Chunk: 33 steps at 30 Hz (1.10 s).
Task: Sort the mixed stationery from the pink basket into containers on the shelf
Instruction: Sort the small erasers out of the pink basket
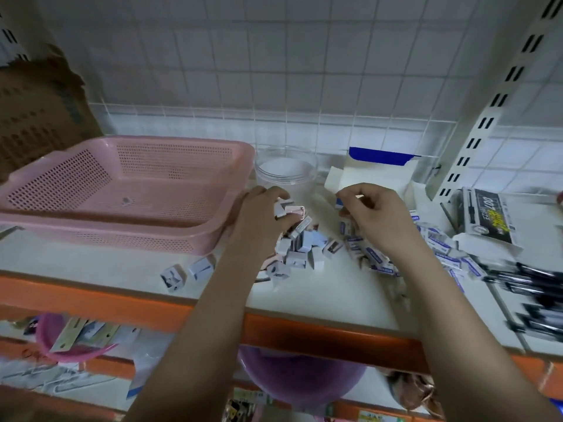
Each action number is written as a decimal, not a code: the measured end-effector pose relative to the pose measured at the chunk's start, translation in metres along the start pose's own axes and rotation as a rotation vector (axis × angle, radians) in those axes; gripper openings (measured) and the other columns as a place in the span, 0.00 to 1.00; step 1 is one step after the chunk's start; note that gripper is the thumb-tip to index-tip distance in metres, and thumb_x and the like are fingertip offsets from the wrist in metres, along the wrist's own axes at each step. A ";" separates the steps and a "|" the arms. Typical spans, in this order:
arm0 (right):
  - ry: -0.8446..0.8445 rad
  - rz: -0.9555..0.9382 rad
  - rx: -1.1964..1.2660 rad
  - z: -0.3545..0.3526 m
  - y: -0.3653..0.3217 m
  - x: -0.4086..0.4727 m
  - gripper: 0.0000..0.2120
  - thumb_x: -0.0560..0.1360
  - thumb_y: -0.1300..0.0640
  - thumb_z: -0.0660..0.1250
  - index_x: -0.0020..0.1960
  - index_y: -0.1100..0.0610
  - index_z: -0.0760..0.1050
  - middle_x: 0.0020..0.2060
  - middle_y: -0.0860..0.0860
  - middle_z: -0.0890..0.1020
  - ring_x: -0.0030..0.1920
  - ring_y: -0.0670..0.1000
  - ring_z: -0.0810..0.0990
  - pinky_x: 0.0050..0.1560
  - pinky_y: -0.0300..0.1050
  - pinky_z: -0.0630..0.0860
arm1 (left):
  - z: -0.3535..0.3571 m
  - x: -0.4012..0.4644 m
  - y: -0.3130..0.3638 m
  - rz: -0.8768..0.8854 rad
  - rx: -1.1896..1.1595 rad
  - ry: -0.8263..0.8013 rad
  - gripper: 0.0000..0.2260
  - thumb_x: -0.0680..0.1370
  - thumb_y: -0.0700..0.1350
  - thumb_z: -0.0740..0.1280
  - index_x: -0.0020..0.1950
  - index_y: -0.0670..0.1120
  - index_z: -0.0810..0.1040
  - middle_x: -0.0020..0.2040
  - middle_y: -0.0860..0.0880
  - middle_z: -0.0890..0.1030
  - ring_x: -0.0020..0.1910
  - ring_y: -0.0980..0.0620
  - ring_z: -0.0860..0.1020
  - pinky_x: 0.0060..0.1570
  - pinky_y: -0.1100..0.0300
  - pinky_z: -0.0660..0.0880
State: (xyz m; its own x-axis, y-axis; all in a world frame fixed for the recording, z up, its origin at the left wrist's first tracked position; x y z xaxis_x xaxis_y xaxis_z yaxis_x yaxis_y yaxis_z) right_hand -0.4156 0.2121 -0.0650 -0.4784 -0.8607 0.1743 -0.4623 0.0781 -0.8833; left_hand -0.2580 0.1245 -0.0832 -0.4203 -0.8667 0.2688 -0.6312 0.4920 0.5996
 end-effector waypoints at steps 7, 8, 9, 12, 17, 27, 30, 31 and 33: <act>0.021 0.151 0.096 -0.031 0.008 -0.013 0.14 0.76 0.65 0.59 0.55 0.49 0.75 0.35 0.49 0.74 0.24 0.43 0.68 0.23 0.31 0.65 | -0.004 -0.003 0.019 0.143 0.071 0.064 0.11 0.81 0.42 0.58 0.59 0.44 0.77 0.56 0.46 0.76 0.50 0.50 0.77 0.53 0.61 0.69; -0.007 0.168 0.101 -0.037 0.008 -0.015 0.16 0.75 0.66 0.60 0.56 0.49 0.74 0.37 0.49 0.74 0.28 0.45 0.69 0.25 0.32 0.67 | -0.002 -0.004 0.026 0.167 0.046 0.061 0.11 0.81 0.40 0.58 0.59 0.44 0.77 0.56 0.46 0.76 0.51 0.50 0.77 0.55 0.60 0.71; -0.033 0.178 0.093 -0.044 0.008 -0.018 0.17 0.75 0.67 0.60 0.57 0.48 0.73 0.40 0.49 0.74 0.31 0.47 0.70 0.29 0.34 0.68 | 0.002 -0.005 0.033 0.187 0.018 0.044 0.11 0.80 0.40 0.58 0.58 0.44 0.78 0.56 0.46 0.76 0.52 0.49 0.77 0.56 0.57 0.72; -0.021 0.169 0.017 -0.063 0.016 -0.024 0.17 0.74 0.67 0.63 0.57 0.49 0.73 0.47 0.51 0.74 0.40 0.50 0.74 0.34 0.39 0.69 | 0.019 -0.009 0.046 0.167 0.057 -0.026 0.11 0.79 0.43 0.61 0.59 0.46 0.77 0.56 0.46 0.77 0.54 0.47 0.77 0.55 0.51 0.73; 0.173 0.052 -0.334 -0.081 0.033 -0.038 0.11 0.69 0.58 0.75 0.45 0.53 0.73 0.38 0.49 0.77 0.30 0.40 0.75 0.26 0.29 0.66 | 0.033 -0.001 0.040 0.031 0.429 -0.132 0.09 0.78 0.41 0.65 0.58 0.44 0.79 0.58 0.44 0.73 0.57 0.44 0.76 0.52 0.54 0.75; 0.201 -0.031 -0.406 -0.080 0.051 -0.040 0.12 0.71 0.56 0.73 0.54 0.54 0.81 0.46 0.49 0.76 0.45 0.46 0.75 0.37 0.26 0.66 | 0.038 -0.009 0.046 -0.017 0.253 -0.015 0.14 0.77 0.34 0.60 0.59 0.44 0.77 0.55 0.44 0.78 0.53 0.44 0.77 0.43 0.58 0.67; 0.157 0.038 -0.389 -0.078 0.052 -0.040 0.14 0.72 0.57 0.72 0.57 0.54 0.80 0.41 0.47 0.78 0.37 0.42 0.77 0.32 0.22 0.67 | 0.039 -0.010 0.057 0.104 0.048 0.059 0.12 0.78 0.36 0.61 0.59 0.45 0.78 0.52 0.45 0.78 0.47 0.48 0.76 0.42 0.62 0.65; 0.119 0.064 -0.386 -0.076 0.053 -0.040 0.14 0.73 0.58 0.72 0.58 0.54 0.79 0.36 0.46 0.78 0.30 0.40 0.76 0.27 0.23 0.66 | 0.040 -0.009 0.062 0.117 -0.043 0.064 0.11 0.79 0.37 0.63 0.59 0.45 0.78 0.51 0.46 0.78 0.44 0.50 0.76 0.40 0.64 0.66; 0.096 0.088 -0.355 -0.073 0.053 -0.042 0.10 0.74 0.59 0.70 0.56 0.54 0.80 0.29 0.45 0.76 0.21 0.41 0.73 0.20 0.27 0.64 | 0.044 -0.009 0.073 0.126 -0.232 0.047 0.10 0.78 0.39 0.66 0.58 0.45 0.78 0.47 0.48 0.79 0.39 0.54 0.75 0.36 0.70 0.68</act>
State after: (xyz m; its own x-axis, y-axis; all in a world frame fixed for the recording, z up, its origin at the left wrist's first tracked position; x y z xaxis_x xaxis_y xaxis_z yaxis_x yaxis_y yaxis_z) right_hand -0.4751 0.2890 -0.0873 -0.5875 -0.7934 0.1592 -0.6386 0.3337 -0.6934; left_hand -0.3293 0.1716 -0.0749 -0.4523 -0.8051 0.3837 -0.4072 0.5692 0.7143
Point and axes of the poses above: each hand's wrist, its own x-axis towards the middle knuckle, its own z-axis out of the palm, y = z × x, the point moved 2 cm from there along x, towards the middle knuckle
